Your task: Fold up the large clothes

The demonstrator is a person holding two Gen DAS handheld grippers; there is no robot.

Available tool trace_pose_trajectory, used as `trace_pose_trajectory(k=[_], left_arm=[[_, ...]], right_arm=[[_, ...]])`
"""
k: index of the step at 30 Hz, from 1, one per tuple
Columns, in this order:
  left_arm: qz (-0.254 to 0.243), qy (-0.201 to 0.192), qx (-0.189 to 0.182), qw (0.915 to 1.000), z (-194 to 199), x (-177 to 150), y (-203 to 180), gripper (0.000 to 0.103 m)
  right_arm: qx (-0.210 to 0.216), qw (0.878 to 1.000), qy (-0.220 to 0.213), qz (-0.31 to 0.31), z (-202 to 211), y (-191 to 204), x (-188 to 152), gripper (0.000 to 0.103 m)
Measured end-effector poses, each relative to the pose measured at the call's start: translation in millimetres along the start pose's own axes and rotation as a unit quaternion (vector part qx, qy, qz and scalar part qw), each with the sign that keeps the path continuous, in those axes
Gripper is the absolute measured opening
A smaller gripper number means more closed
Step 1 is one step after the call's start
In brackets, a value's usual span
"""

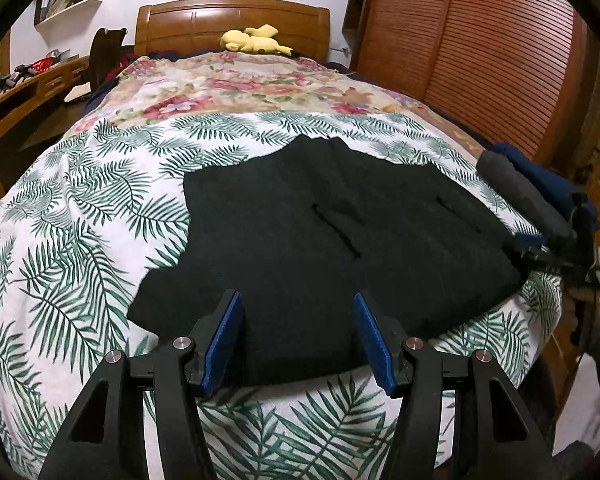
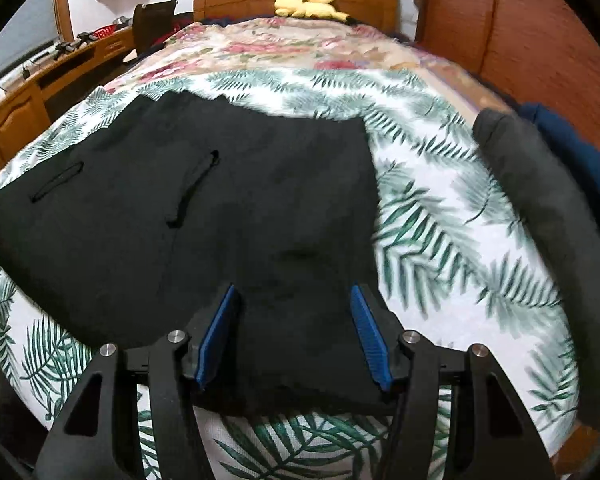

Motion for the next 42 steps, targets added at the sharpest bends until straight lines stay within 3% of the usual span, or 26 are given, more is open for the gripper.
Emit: trace_pose_trajectory(k=[3,11,16,19,30,42], left_arm=[[0.001,0.002,0.0,1.0,-1,-4,-1,0.06],[0.0,0.007,0.005,1.0,4,-6,0,0.06],[0.005,-0.001,0.012,0.9999,13,-10,2,0.06],[0.011,-0.005,0.02,0.9997,18,-13,7,0.06],[0.051,0.01,0.043,0.9977,8,-28,32,0.06],[0.082,0.031,0.028,0.9958,-15,-37,37,0.06]], right_arm=[[-0.006,1.0,-0.023,0.01,17,8,9,0.06],[0.071,0.995,-0.04,0.054,31,77,17,0.06],[0.107,0.99,-0.019,0.092,11,120,12,0.06],[0.101,0.988,0.03,0.113,-19,134,-1,0.06],[0.113,0.989,0.025,0.089,-36,131,-13,0.06],[0.123,0.989,0.017,0.085,-36,129,-14,0.06]])
Point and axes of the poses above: each gripper's, at about its wrist camera, not at the fingertips, and z roughly against the way its jaws point, y to its left, x to its top, the point moved 3 cm from there along -z, roughly the way its jaws point, and after that the axes turned 7 degrees about -z, right-handed, at the moved point
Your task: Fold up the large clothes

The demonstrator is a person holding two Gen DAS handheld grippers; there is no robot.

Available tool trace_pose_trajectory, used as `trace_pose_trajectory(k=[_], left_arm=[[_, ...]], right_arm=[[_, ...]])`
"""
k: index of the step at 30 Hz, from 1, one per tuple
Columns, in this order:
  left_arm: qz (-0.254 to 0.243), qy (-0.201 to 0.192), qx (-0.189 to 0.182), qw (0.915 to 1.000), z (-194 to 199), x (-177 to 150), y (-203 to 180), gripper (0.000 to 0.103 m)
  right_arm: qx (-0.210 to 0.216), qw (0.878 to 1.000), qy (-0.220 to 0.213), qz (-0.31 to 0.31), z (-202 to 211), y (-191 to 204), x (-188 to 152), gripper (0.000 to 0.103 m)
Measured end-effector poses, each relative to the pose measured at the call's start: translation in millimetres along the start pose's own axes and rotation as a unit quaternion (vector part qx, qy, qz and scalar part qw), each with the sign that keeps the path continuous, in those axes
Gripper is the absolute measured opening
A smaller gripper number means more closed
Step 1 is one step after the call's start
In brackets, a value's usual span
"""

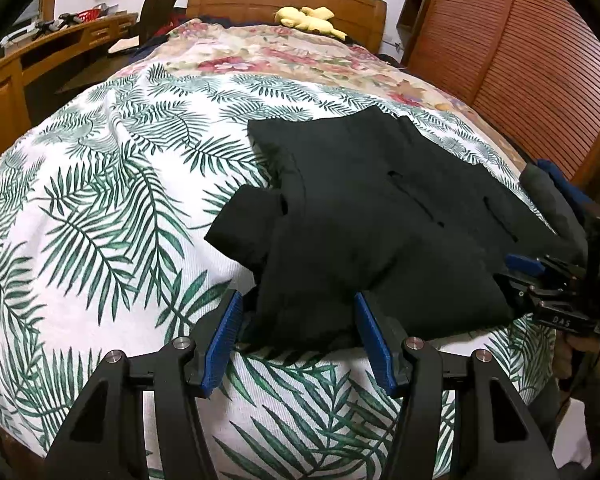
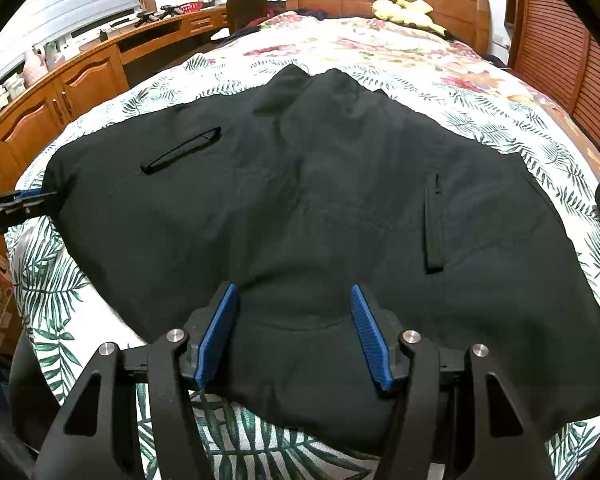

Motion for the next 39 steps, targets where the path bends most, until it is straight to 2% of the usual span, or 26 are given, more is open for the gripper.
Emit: trace_pose_trajectory(k=[4,7,10,12,20,24,27,31,34,39], left_arm=[[0.014,-0.003,-0.006,0.9999,-1,-1,4,0.059],[0.021,-0.002,-0.014,0.9997,-1,-1,5,0.046],[0.029,-0.003,-0.025,0.9993,2,2,6,0.016],[0.029,-0.014,-0.025,0.9992,9,8,4,0.009],[-0.011,-0.085,-0.036,0.9957,51,53,-32,0.006],[-0.049,-0.111,-0.05,0.9913,67,77,-61,0.005],[-0.081,-0.126,-0.067,0.9864,71,94,-88,0.005],[-0.126,-0.135,-0.102,0.9774,69,115,-129,0.005],[-0.164,-0.134,-0.139,0.9675,63,125,-169,0.004],[-0.23,-0.106,-0.184,0.9498,41,115,-230,0.004]], right_arm=[[0.002,1.0,-0.002,0.001,0,-2,-1,0.06],[0.005,1.0,-0.004,0.0,-1,-3,-1,0.06],[0.008,1.0,-0.008,0.0,-1,-3,-2,0.06],[0.01,1.0,-0.01,0.0,-1,-4,-3,0.06],[0.016,1.0,-0.012,0.007,4,-7,-3,0.06],[0.025,1.0,-0.016,-0.007,22,-21,-4,0.06],[0.014,0.999,-0.031,-0.015,44,-40,-6,0.06],[-0.013,0.998,-0.049,-0.033,69,-68,-10,0.06],[-0.026,0.996,-0.06,-0.056,88,-91,-15,0.06],[-0.052,0.993,-0.061,-0.084,109,-120,-27,0.06]])
Point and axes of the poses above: each gripper's, at about its wrist camera, not at the fingertips, and z roughly against the way its jaws point, y to its left, x to its top, the point moved 3 cm from there along -z, roughly the way its jaws point, and after that the axes turned 7 degrees about -z, right-handed, at the moved point
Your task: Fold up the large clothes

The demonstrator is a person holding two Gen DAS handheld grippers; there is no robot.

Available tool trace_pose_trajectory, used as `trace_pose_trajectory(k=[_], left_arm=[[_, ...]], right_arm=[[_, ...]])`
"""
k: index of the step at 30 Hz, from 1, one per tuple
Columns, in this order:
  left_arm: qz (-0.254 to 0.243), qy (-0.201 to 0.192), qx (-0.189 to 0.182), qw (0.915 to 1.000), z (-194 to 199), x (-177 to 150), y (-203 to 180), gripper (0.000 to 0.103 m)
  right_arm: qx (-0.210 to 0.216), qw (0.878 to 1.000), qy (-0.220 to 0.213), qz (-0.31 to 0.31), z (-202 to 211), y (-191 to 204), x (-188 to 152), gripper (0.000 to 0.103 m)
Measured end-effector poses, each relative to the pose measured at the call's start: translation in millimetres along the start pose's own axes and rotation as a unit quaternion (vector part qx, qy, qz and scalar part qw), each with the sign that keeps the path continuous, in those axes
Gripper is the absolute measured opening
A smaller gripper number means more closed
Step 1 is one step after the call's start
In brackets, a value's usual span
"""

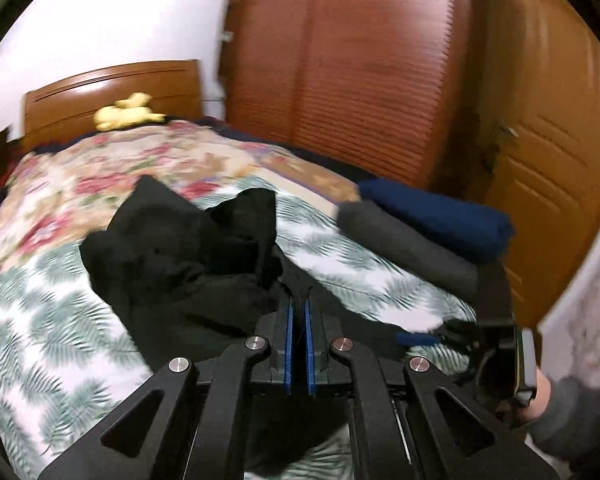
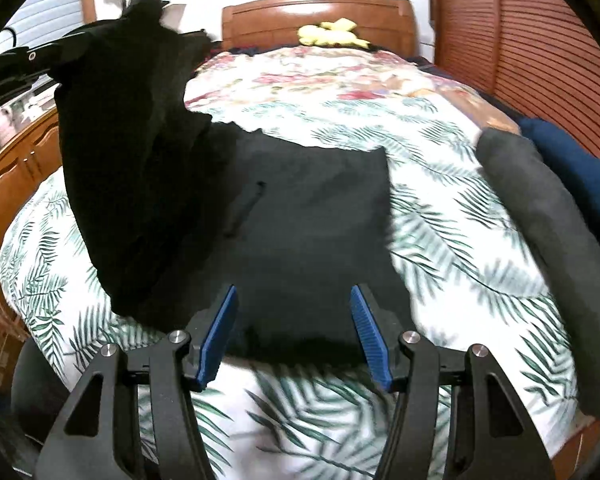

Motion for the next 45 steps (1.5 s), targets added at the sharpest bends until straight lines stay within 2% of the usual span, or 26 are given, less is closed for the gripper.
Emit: trace_pose_trajectory(k=[3,8,11,16,18,21,28,32,38,45], left_arm=[[-0.005,0.014,-0.023,0.9996,-16,-8,-12,0.004],[-0.018,0.023,-0.002,0.9996,-20,-13,-16,0.004],[-0.021,0.026,0.01,0.9994,-18,-7,-27,0.01],[-0.013,0.01,-0.009,0.9998,3,3,-38,0.029],[-0.013,0.0,-0.003,0.9999,15,6,-35,0.043],[-0.004,-0.014,0.0,0.9999,28,2,-25,0.047],[0.018,-0.012,0.04,0.999,41,-27,1,0.048],[0.034,-0.002,0.06,0.9977,39,-43,7,0.049],[0.05,0.006,0.094,0.9943,50,-64,7,0.049],[0.074,0.017,0.111,0.9909,59,-76,6,0.049]], right_arm=[[-0.01,1.0,0.0,-0.008,9,-12,-1,0.06],[-0.014,1.0,0.001,-0.02,18,-21,-7,0.06],[-0.013,1.0,0.004,-0.02,19,-22,-8,0.06],[-0.012,1.0,-0.004,-0.015,24,-19,-1,0.06],[-0.011,1.0,-0.011,-0.014,29,-16,5,0.06],[-0.012,0.999,-0.03,-0.006,41,-9,19,0.06],[-0.005,0.998,-0.067,0.014,64,10,49,0.06],[0.006,0.997,-0.072,0.027,61,24,63,0.06],[0.025,0.996,-0.065,0.05,35,46,87,0.06],[0.03,0.997,-0.031,0.066,-1,61,102,0.06]])
Point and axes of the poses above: each gripper's, at about its wrist camera, not at the fingertips, and z roughly against the way its jaws point, y to its left, x to its top, the point moved 3 cm from there along -z, roughly the way its jaws point, and after that the axes turned 7 degrees about -z, right-handed, at the moved point
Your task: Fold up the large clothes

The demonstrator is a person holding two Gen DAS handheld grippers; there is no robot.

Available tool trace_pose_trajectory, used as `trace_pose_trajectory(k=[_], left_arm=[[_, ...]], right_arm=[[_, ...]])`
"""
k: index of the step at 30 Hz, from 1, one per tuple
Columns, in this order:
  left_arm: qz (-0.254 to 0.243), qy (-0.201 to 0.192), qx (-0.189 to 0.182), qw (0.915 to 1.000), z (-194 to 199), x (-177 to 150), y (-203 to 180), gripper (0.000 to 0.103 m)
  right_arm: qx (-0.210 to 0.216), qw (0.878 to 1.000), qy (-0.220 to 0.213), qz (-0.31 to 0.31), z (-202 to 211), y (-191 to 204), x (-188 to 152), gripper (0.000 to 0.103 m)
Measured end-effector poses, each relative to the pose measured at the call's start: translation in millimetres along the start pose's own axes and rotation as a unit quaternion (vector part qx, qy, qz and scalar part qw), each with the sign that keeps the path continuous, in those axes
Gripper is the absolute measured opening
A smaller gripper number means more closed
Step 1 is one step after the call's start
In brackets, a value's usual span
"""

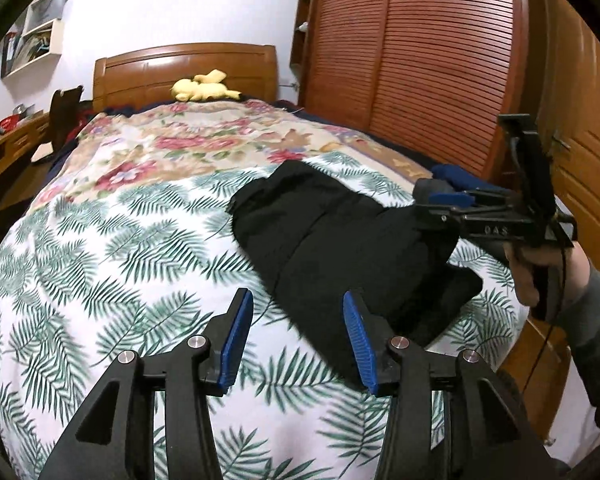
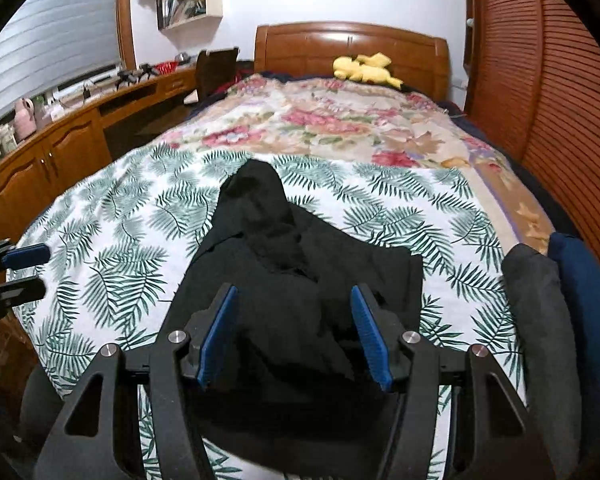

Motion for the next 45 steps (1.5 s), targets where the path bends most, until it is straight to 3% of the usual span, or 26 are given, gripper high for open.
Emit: trace_pose_trajectory(k=[12,17,19,22,30,35,38,40,42,45], left_arm=[[0.021,0.007,0.0,0.9997,2,-8,9,0.049],[0.023,0.008,-0.005,0.9997,1,-13,13,0.049],[0.023,0.008,-0.005,0.9997,-2,-14,17,0.049],[0.024,0.009,-0.006,0.9997,-4,-15,18,0.049],[0.027,0.013,-0.014,0.9995,-9,-15,18,0.049],[0.019,0.015,-0.021,0.9995,-13,-13,13,0.049],[0.013,0.015,-0.025,0.9995,-13,-13,11,0.049],[0.012,0.016,-0.026,0.9995,-15,-12,9,0.049],[0.011,0.016,-0.027,0.9994,-15,-13,9,0.049],[0.011,0.017,-0.028,0.9994,-16,-13,9,0.049]], right_arm=[[0.015,0.999,0.038,-0.022,-15,-2,-6,0.058],[0.016,0.999,0.037,-0.026,-10,-4,-8,0.035],[0.023,0.999,0.034,-0.03,-6,-4,-10,0.018],[0.03,0.999,0.018,-0.027,5,0,-12,0.008],[0.036,0.998,-0.034,-0.026,50,10,-24,0.005],[-0.011,0.998,-0.04,-0.053,63,-20,-44,0.005],[-0.062,0.995,-0.027,-0.071,60,-47,-62,0.005],[-0.094,0.99,0.008,-0.101,40,-73,-83,0.005],[-0.082,0.985,0.038,-0.147,22,-93,-103,0.005],[-0.071,0.983,0.037,-0.164,17,-97,-110,0.005]])
Point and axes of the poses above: each gripper's, at about its wrist camera, not at the fingertips, and z roughly against the way its jaws point, y to its left, x to its top, the point moved 3 cm from there along -z, roughly the way its jaws point, and after that the axes turned 7 degrees about -z, right-handed, at the moved point
